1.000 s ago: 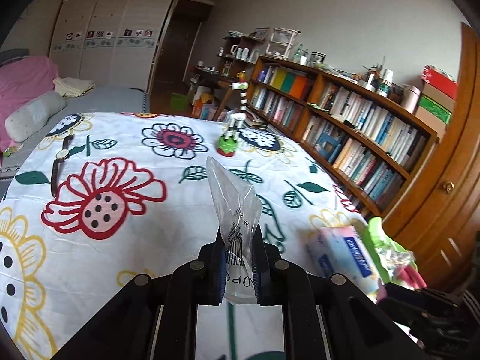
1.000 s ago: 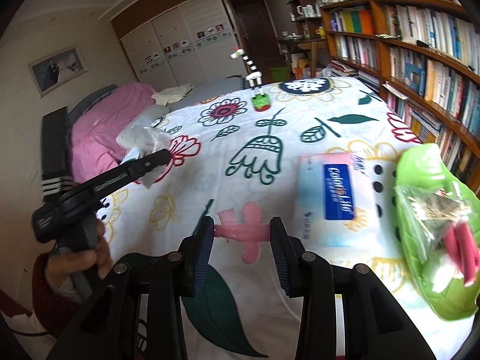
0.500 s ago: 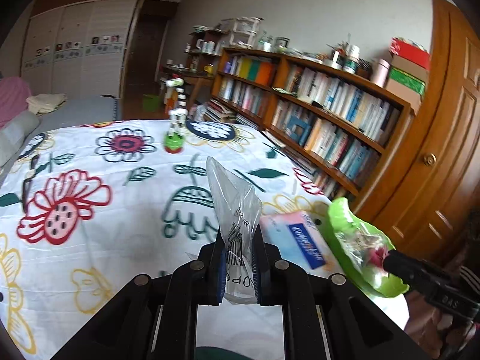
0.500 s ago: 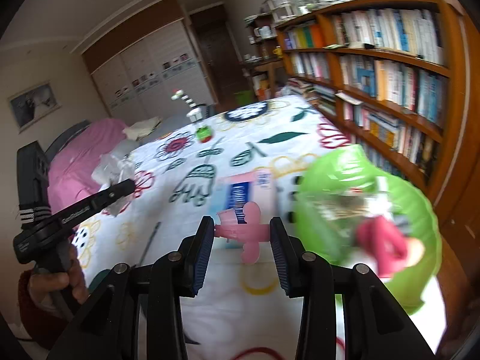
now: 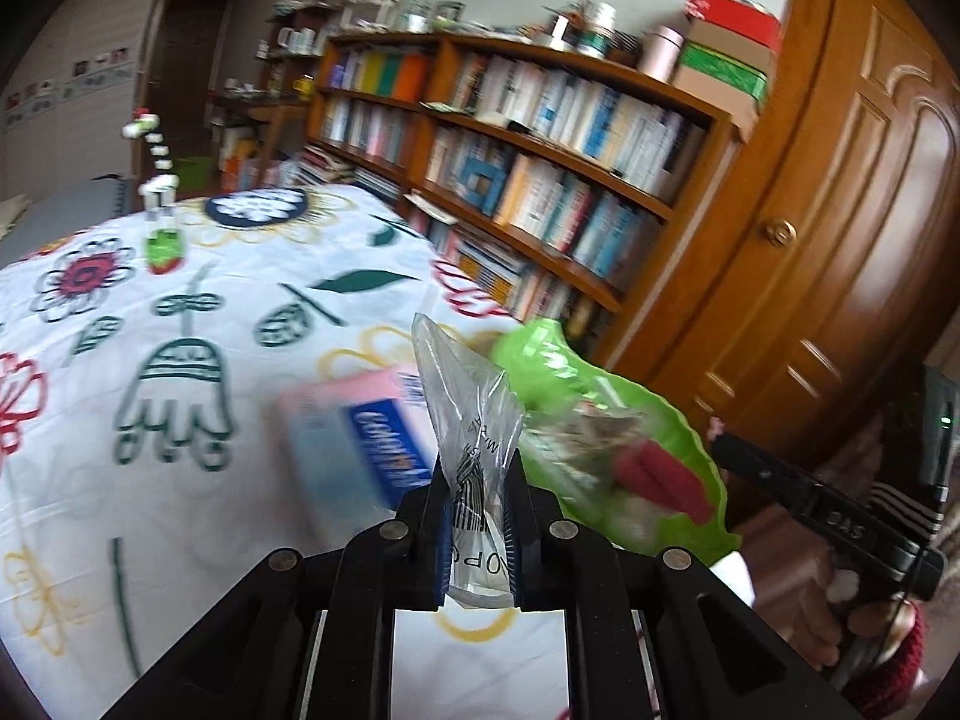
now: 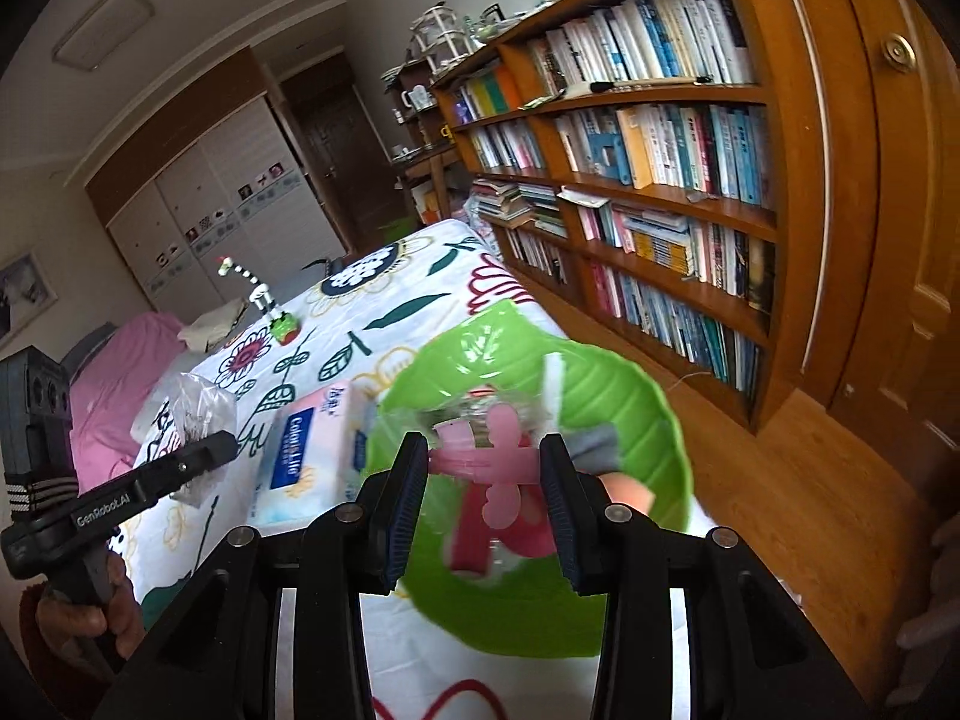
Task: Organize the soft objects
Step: 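Carry the clear bag and pink foam cross toward the green plate, then lower the clear bag into the green plate and open the left tool while the right lowers the pink cross, then lower the pink foam cross into the green plate and open the right tool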
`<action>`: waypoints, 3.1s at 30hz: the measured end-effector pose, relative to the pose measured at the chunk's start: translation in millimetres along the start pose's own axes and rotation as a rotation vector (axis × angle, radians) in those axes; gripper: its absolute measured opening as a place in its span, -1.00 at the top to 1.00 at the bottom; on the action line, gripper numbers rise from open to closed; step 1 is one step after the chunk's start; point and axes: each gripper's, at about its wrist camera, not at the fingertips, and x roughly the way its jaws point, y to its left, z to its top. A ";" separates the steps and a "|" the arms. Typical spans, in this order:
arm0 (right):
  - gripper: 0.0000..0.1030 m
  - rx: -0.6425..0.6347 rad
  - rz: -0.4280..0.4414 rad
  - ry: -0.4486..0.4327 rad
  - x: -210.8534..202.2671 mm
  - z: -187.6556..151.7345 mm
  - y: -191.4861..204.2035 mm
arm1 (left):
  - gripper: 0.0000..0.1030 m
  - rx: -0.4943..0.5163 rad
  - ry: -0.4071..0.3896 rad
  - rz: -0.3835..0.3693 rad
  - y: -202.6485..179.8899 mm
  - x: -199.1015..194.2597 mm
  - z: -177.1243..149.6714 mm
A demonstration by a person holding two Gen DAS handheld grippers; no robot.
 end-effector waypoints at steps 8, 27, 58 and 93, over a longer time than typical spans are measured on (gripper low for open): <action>0.23 0.003 0.002 -0.005 2.1 2.7 -17.8 | 0.73 0.042 0.071 -0.130 -35.5 29.5 4.9; 0.23 0.008 0.001 -0.031 -4.6 0.0 -31.3 | -0.47 0.067 0.076 -0.101 -56.2 51.3 -3.4; 0.23 -0.044 0.071 -0.046 -22.5 -12.5 -16.6 | -0.44 0.170 0.178 -0.027 -75.3 56.7 -48.5; 0.23 -0.122 0.146 -0.016 -10.0 -20.0 -4.2 | -0.55 -0.006 0.124 -0.086 -48.1 86.3 12.9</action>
